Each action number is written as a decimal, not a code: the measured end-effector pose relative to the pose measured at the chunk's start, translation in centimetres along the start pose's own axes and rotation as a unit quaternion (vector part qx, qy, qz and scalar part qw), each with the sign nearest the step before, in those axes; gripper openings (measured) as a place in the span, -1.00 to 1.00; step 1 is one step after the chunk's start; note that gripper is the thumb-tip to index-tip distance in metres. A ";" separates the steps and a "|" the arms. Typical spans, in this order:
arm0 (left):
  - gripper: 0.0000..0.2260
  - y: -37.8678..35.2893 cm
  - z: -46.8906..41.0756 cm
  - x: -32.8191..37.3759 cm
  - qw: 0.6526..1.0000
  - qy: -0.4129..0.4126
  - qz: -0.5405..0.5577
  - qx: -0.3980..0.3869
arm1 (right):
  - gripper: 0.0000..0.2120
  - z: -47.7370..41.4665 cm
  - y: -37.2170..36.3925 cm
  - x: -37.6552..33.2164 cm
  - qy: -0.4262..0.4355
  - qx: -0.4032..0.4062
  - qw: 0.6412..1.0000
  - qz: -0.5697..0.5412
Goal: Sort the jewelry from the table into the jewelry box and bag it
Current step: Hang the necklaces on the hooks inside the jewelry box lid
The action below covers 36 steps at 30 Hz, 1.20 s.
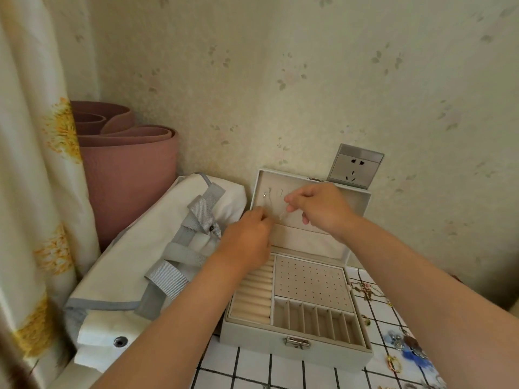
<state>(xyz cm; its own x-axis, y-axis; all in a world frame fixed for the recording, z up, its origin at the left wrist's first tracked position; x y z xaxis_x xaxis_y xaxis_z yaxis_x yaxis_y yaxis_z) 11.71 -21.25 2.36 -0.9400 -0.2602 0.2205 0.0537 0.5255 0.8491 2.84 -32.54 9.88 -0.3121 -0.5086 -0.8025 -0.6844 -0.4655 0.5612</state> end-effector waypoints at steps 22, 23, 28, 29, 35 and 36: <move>-0.74 0.9 -0.2 -1.1 1.000 -0.004 -0.008 0.018 | -0.81 -0.7 -5.1 3.2 0.057 -0.027 0.980 0.187; -0.75 1.0 -0.2 -1.1 1.000 -0.002 0.000 0.018 | -0.81 -0.5 -5.1 3.4 0.056 -0.021 0.979 0.193; -0.75 1.2 -0.3 -1.0 1.000 0.002 0.001 0.006 | -0.78 1.1 -5.9 3.5 0.053 -0.052 0.980 0.186; -0.73 1.3 -0.2 -1.0 1.000 0.003 0.012 0.003 | -0.74 1.2 -5.7 3.3 0.054 -0.046 0.981 0.181; -0.68 2.4 -0.1 -0.9 0.998 0.018 0.067 -0.008 | -0.74 2.5 -3.4 2.7 0.047 -0.014 0.979 0.196; -0.69 2.9 0.1 -0.7 0.997 0.015 0.072 -0.007 | -0.75 2.9 -2.9 2.6 0.048 -0.010 0.981 0.187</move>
<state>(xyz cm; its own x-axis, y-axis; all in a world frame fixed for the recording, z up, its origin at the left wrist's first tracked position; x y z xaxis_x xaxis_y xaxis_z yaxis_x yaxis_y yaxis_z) 12.48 -19.48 4.57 -0.9121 -0.2070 0.3539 0.1920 0.5471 0.8147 2.11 -30.42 5.52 -0.4752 -0.7113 -0.5179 -0.5204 -0.2474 0.8173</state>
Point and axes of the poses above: each hand's wrist, its own z-axis away from the middle knuckle, its own y-axis out of the back of the hand, x = y × z, the point moved 5 cm from there along -z, towards the middle knuckle, and after that the axes turned 4 degrees about x, right-handed, at the moved point
